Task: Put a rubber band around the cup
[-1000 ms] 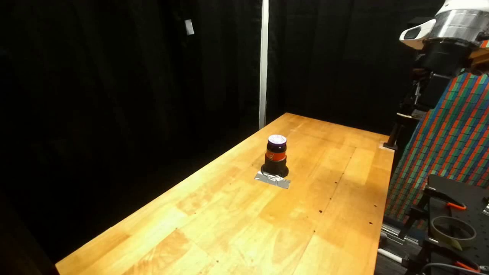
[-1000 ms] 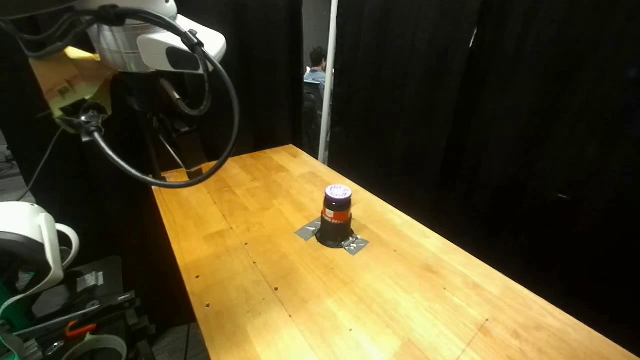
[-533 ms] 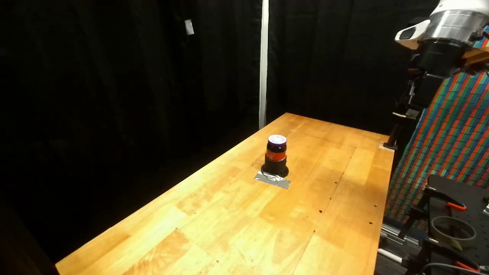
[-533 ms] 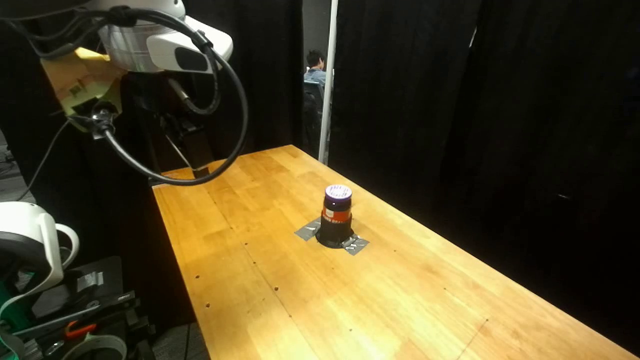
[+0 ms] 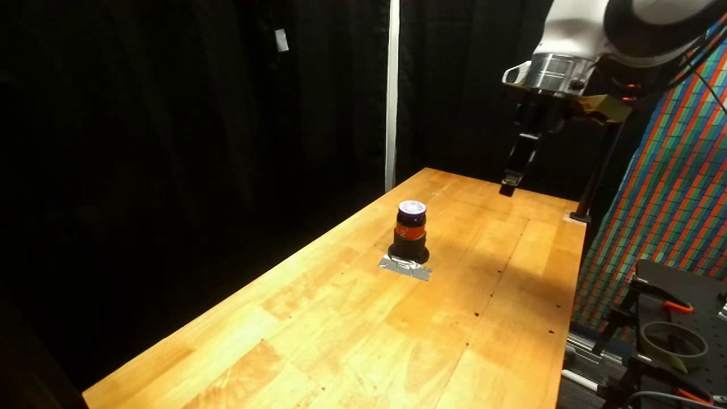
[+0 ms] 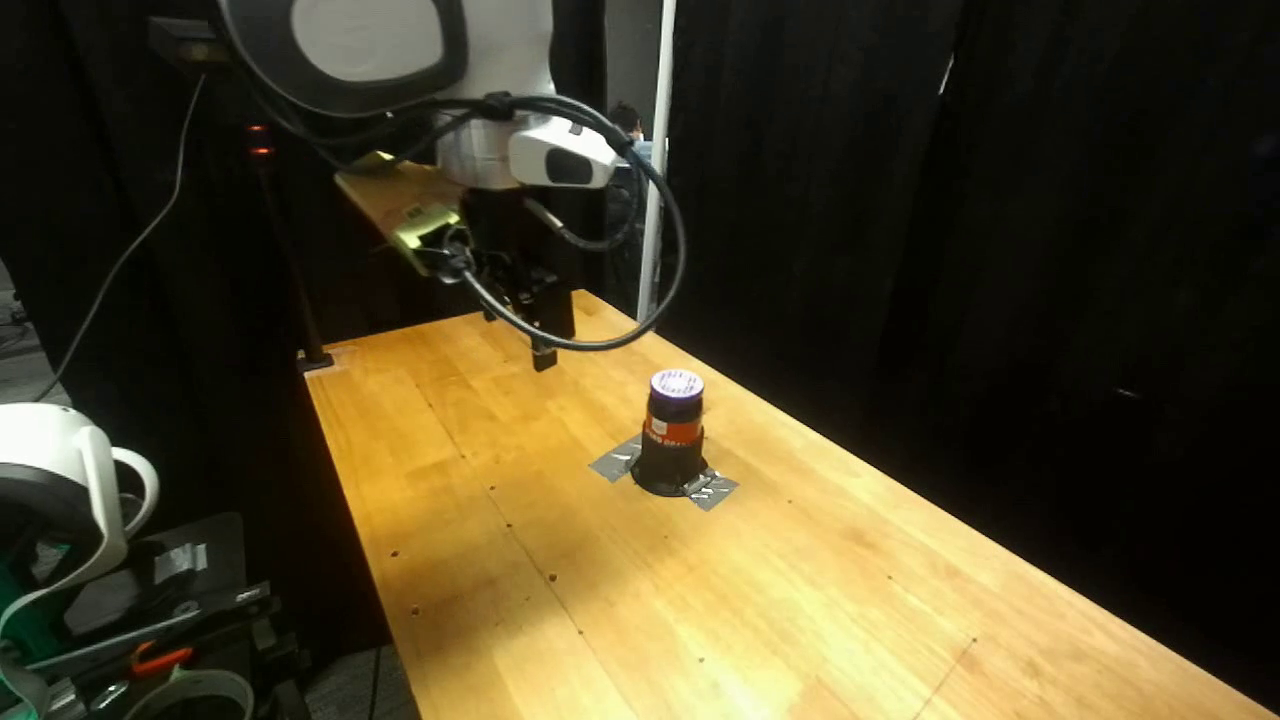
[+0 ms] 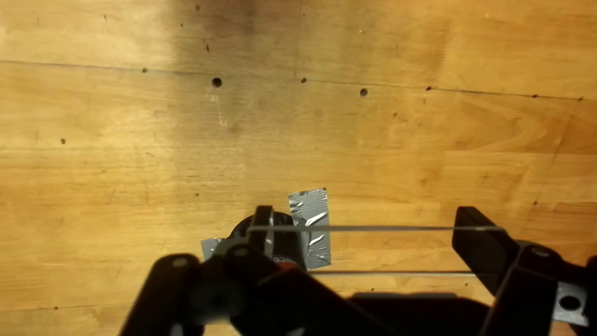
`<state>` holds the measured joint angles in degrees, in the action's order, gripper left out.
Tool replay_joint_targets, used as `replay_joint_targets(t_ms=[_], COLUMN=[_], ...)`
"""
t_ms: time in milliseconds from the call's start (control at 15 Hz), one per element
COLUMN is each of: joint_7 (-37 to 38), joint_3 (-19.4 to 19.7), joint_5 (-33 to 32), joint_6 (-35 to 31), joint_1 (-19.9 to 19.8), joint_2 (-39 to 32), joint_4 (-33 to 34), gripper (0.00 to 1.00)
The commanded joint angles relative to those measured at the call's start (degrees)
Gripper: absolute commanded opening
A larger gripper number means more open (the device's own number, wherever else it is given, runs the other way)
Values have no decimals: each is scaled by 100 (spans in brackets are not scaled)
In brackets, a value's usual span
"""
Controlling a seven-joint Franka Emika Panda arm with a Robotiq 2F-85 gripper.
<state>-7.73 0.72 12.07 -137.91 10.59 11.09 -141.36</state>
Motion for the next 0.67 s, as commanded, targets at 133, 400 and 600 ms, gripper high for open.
replay_joint_targets(t_ms=[133, 400, 600], joint_7=[613, 433, 466], joint_3=[-99, -250, -240], joint_5=[-1009, -1256, -1393], joint_6=[-50, -73, 20], joint_1=[-212, -415, -379], joint_2=[-2142, -3359, -4174], joint_4=[2025, 3396, 4412], gripper=[100, 100, 100])
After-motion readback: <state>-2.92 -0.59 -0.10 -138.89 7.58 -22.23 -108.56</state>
